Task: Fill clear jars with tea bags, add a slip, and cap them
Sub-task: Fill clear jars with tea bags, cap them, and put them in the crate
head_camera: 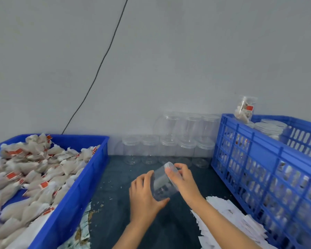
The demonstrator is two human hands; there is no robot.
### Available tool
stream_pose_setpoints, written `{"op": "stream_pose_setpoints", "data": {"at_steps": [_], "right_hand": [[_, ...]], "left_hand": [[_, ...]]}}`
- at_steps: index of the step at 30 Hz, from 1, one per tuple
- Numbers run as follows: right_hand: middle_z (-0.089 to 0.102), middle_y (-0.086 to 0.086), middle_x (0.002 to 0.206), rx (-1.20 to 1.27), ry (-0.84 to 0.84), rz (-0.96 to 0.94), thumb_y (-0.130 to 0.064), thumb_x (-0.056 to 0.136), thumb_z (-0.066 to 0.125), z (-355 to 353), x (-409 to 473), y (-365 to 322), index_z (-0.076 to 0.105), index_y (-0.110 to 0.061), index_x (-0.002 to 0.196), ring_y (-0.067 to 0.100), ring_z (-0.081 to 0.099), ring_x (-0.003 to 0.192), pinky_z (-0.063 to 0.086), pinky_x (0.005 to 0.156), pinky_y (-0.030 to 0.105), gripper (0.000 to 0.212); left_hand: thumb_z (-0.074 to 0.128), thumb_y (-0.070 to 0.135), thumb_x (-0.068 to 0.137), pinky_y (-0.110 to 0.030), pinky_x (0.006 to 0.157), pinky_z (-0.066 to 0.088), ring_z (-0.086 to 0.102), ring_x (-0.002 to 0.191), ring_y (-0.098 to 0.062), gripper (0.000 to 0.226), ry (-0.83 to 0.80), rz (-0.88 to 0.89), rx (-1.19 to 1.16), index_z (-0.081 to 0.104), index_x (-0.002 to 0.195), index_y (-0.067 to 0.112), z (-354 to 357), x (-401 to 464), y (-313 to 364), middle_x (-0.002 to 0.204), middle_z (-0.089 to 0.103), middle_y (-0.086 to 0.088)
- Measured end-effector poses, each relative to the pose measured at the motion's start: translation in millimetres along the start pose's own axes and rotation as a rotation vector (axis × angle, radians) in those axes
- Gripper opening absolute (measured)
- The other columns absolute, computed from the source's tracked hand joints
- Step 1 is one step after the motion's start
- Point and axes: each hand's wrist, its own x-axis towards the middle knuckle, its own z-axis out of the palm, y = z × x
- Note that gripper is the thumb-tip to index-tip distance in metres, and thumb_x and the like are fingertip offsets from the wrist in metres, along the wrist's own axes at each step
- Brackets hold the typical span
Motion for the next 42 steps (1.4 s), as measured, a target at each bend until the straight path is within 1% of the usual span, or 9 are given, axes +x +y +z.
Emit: {"op": "stream_pose_setpoints", "data": {"at_steps": [8,19,22,27,29,32,35,38,42], "right_hand": [[0.041,-0.013,0.114,-0.067,0.074,-0.211,-0.047,0.087,0.063,19,-14,30,0.049,-0.052,0.113,0.000,0.051,0.106,0.042,0.081,0.014,0.030],[0.034,-0.020,0.129,-0.399,-0.425,-0.437,-0.035,0.091,0.057,-14,-14,9,0.043,-0.055,0.126,0.000,0.033,0.127,0.032,0.099,0.017,0.042],[0.023,-0.028,0.143,-0.395,-0.582,-0.359,-0.027,0.086,0.058,-23,-14,-5,0.037,-0.057,0.131,-0.001,0.021,0.138,0.030,0.104,0.022,0.058],[0.024,0.000,0.149,-0.742,-0.289,-0.015,-0.086,0.070,0.025,-18,-18,-15,0.017,-0.039,0.145,0.025,0.038,0.133,0.039,0.104,0.040,0.089],[0.032,0.005,0.143,-0.897,-0.297,0.012,-0.084,0.076,0.019,-19,-18,-17,0.019,-0.036,0.143,0.027,0.052,0.117,0.046,0.093,0.039,0.083],[0.029,-0.004,0.140,-0.725,-0.546,-0.059,-0.057,0.092,0.047,-36,-15,-27,0.023,-0.051,0.137,0.022,0.044,0.120,0.045,0.099,0.039,0.051],[0.014,-0.017,0.147,-0.629,-0.761,-0.100,-0.039,0.085,0.069,-55,-12,-38,0.016,-0.063,0.135,0.014,0.028,0.134,0.035,0.108,0.035,0.077],[0.007,-0.006,0.156,-0.647,-0.550,0.050,-0.080,0.074,0.042,-46,-12,-35,0.005,-0.048,0.146,0.027,0.031,0.138,0.041,0.104,0.041,0.087],[0.027,0.002,0.145,-0.705,-0.560,0.073,-0.059,0.088,0.054,-44,-13,-36,0.017,-0.038,0.144,0.023,0.051,0.116,0.057,0.086,0.035,0.071]], "left_hand": [[0.083,0.053,0.054,-0.017,0.088,0.035,0.050,0.107,-0.011,0.095,-0.085,0.019,-0.066,0.047,0.136,0.022,1,-16,-13,0.120,0.050,0.013],[0.087,0.051,0.051,-0.030,0.092,0.052,0.061,0.101,0.000,0.078,-0.583,-0.086,-0.318,0.045,0.117,0.055,-21,7,-36,0.109,0.063,0.020],[0.085,0.054,0.051,-0.023,0.088,0.052,0.060,0.099,0.004,0.078,-0.601,-0.075,-0.301,0.041,0.115,0.059,-24,8,-34,0.108,0.060,0.020],[0.082,0.058,0.050,-0.018,0.081,0.049,0.058,0.098,0.001,0.078,-0.591,0.002,-0.195,0.036,0.114,0.056,-19,7,-17,0.109,0.056,0.025],[0.081,0.060,0.049,-0.015,0.076,0.044,0.055,0.095,0.000,0.086,-0.604,0.006,-0.170,0.034,0.121,0.053,-20,8,-14,0.107,0.055,0.023],[0.081,0.059,0.049,-0.022,0.087,0.047,0.056,0.105,-0.002,0.090,-0.619,-0.013,-0.174,0.034,0.125,0.049,-22,9,-15,0.114,0.056,0.022],[0.083,0.057,0.051,-0.020,0.088,0.047,0.056,0.104,0.001,0.088,-0.627,-0.032,-0.173,0.034,0.123,0.050,-25,7,-16,0.111,0.054,0.026],[0.082,0.059,0.050,-0.014,0.081,0.042,0.056,0.100,0.002,0.091,-0.632,-0.021,-0.142,0.032,0.125,0.050,-26,7,-11,0.111,0.054,0.025],[0.082,0.057,0.051,-0.021,0.086,0.046,0.057,0.103,-0.005,0.087,-0.623,-0.009,-0.138,0.034,0.124,0.048,-26,7,-10,0.114,0.056,0.022]]}}
